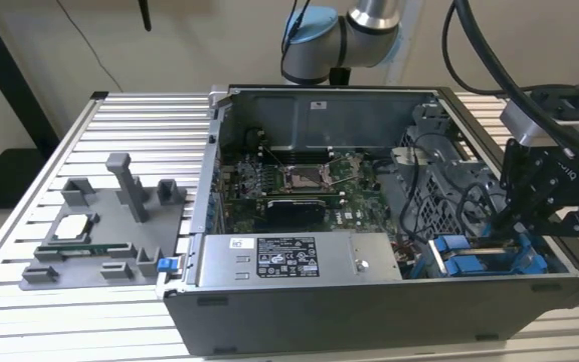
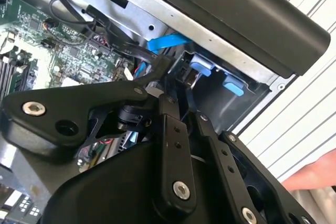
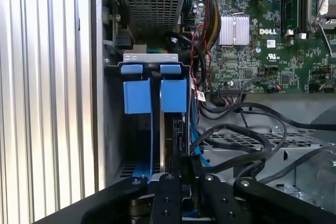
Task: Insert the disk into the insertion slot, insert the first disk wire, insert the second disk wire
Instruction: 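Insert the first disk wire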
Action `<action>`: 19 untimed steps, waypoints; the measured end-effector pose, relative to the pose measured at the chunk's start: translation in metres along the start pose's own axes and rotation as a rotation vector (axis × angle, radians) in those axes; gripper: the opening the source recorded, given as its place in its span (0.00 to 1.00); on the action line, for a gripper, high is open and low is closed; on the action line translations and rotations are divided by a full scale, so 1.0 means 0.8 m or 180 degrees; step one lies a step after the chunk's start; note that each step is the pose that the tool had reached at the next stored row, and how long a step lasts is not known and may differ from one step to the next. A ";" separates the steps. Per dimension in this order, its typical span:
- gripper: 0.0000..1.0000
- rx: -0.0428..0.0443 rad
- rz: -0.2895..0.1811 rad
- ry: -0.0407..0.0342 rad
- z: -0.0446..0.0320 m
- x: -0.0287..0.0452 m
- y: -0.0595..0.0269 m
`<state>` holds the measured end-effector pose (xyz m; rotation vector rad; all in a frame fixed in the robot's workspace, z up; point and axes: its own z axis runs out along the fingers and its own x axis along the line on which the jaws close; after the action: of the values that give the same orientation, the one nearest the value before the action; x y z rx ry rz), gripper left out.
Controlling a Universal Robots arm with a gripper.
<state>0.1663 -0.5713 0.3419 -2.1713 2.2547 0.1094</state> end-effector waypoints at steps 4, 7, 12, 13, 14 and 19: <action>0.00 0.0000 0.0009 -0.0010 0.0003 0.0008 0.000; 0.00 -0.0001 0.0012 -0.0033 0.0008 0.0008 0.000; 0.00 -0.0002 0.0014 -0.0058 0.0010 0.0023 -0.001; 0.00 -0.0003 0.0014 -0.0060 0.0009 0.0029 -0.001; 0.00 -0.0003 0.0014 -0.0063 0.0009 0.0035 -0.001; 0.00 -0.0003 0.0014 -0.0067 0.0007 0.0075 -0.002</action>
<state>0.1674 -0.5773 0.3410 -2.1554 2.2488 0.1329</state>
